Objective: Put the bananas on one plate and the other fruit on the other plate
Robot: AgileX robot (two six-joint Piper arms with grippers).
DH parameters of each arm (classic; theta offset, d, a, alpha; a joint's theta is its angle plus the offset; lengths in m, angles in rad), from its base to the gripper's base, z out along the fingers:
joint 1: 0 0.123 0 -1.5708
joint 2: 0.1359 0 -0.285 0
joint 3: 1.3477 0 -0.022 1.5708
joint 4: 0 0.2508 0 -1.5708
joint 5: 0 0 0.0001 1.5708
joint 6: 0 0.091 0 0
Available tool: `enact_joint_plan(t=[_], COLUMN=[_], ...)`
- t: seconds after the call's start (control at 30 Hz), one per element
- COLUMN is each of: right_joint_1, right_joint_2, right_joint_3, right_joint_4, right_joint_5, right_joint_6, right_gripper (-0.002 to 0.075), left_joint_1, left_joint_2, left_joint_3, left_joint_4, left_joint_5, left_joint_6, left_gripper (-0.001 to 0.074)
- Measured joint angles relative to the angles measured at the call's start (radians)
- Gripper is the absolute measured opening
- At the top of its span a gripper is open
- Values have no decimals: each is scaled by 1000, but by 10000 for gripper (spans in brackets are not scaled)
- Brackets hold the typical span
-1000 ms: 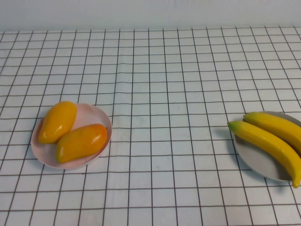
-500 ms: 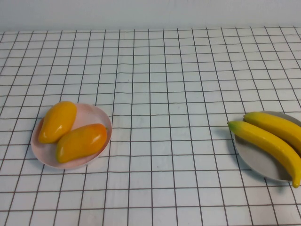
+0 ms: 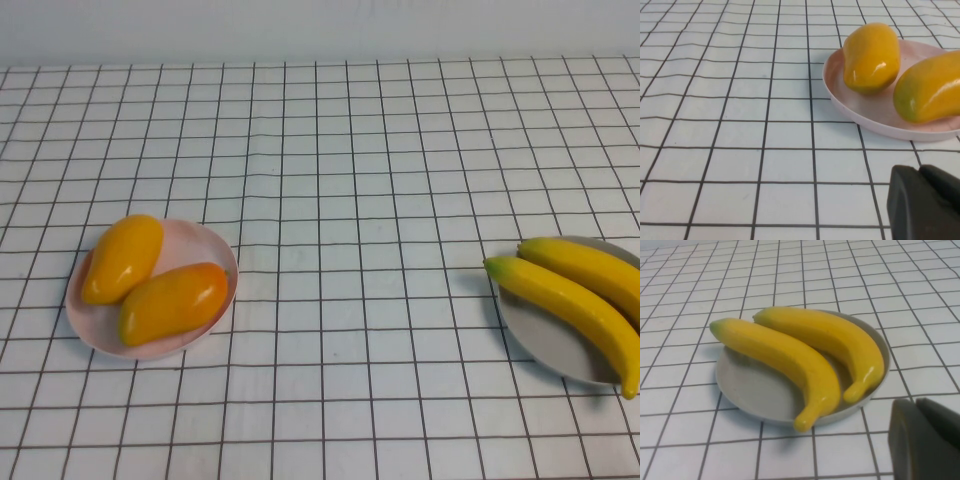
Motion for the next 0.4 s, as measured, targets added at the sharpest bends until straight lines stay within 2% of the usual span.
enact_joint_plan(t=[0.4], right_joint_1=[-6], right_joint_2=[0], right_joint_3=[0], right_joint_4=[0], right_joint_5=[4], right_joint_6=[0], right_gripper=[-15], left_joint_1=[0], left_joint_2=[0], left_joint_3=[0], left_joint_4=[0], left_joint_5=[0], left_joint_6=[0], left_gripper=[-4])
